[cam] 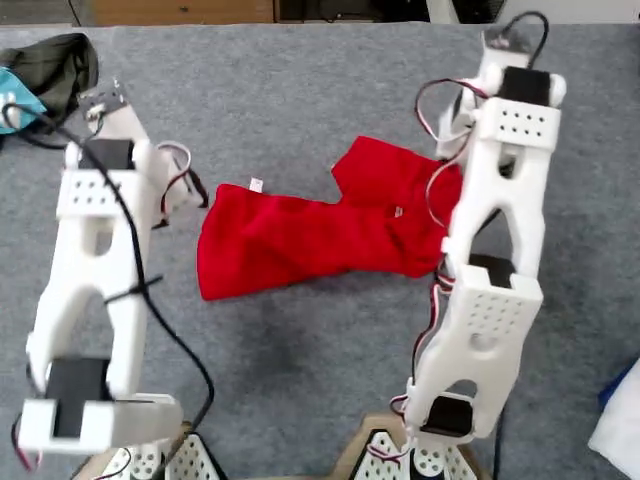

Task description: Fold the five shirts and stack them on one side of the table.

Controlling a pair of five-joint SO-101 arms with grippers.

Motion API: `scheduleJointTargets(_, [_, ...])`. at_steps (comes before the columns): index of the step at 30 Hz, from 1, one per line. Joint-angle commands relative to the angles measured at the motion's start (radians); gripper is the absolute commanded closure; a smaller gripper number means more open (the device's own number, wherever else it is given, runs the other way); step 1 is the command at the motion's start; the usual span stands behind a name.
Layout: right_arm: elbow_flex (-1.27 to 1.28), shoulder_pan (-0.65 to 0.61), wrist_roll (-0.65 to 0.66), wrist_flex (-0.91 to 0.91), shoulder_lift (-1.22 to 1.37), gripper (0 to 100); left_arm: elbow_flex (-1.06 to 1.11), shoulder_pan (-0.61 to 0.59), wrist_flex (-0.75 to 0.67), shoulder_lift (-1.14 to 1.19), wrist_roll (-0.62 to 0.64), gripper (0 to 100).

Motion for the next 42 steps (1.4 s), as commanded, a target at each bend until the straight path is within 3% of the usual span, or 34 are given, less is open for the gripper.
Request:
scheduleJointTargets(1, [-0.062, -0.081, -0.092, -0.117, -0.073, 71.7, -0.160, 0.009, 0.000, 0.117, 0.061, 79])
scheduleJointTargets(14, [-0.071, -0.317, -0.163, -0.491, 0.222, 71.7, -0.543, 0.021, 0.175, 0.536, 0.074, 79])
scheduleJointTargets(37, [-0.545, -0.314, -0.161, -0.511, 0.725, 71.8, -0.572, 0.009, 0.226, 0.576, 0.075, 79])
scheduleJointTargets(39, [-0.581, -0.314, -0.161, -0.511, 0.760, 73.9, -0.572, 0.009, 0.226, 0.578, 0.075, 79])
scheduleJointTargets(42, [-0.630, -0.314, -0.161, -0.512, 0.803, 85.2, -0.572, 0.008, 0.226, 0.578, 0.075, 79])
